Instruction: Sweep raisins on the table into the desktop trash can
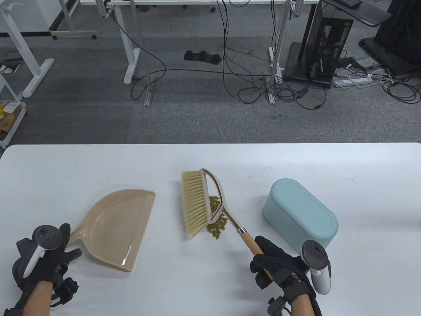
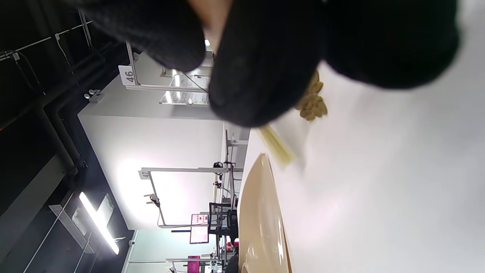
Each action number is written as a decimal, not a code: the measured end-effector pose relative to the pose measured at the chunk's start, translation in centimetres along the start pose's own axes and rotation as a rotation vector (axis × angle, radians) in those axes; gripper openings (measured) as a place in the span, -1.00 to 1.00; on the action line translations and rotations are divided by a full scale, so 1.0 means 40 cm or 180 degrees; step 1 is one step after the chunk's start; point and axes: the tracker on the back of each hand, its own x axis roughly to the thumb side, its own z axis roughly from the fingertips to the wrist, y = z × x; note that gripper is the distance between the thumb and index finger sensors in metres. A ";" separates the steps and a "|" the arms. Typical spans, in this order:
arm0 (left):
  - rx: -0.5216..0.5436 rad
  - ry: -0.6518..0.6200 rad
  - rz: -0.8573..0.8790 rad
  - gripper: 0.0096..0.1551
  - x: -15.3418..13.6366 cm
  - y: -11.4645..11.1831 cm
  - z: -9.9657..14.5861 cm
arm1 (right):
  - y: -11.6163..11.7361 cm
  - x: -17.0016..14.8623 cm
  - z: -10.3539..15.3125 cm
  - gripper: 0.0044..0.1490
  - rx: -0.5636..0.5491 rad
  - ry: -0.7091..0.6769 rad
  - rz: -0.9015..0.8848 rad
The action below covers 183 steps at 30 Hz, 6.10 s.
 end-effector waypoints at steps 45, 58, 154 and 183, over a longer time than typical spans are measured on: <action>-0.0158 -0.0845 -0.0161 -0.23 0.360 -0.123 0.132 | 0.328 0.203 0.036 -0.05 -0.0067 -0.0024 0.1068; -0.0248 -0.0873 -0.0023 -0.21 0.326 -0.162 0.112 | 0.213 0.160 0.016 -0.10 -0.1273 -0.0934 0.3045; -0.0274 -0.0889 0.0053 -0.18 0.306 -0.174 0.108 | -0.278 0.178 0.022 -0.28 -0.2899 0.0270 0.2102; -0.0199 -0.0860 0.0119 -0.18 0.301 -0.181 0.110 | -0.319 0.017 0.132 0.20 -0.2507 0.0240 0.2224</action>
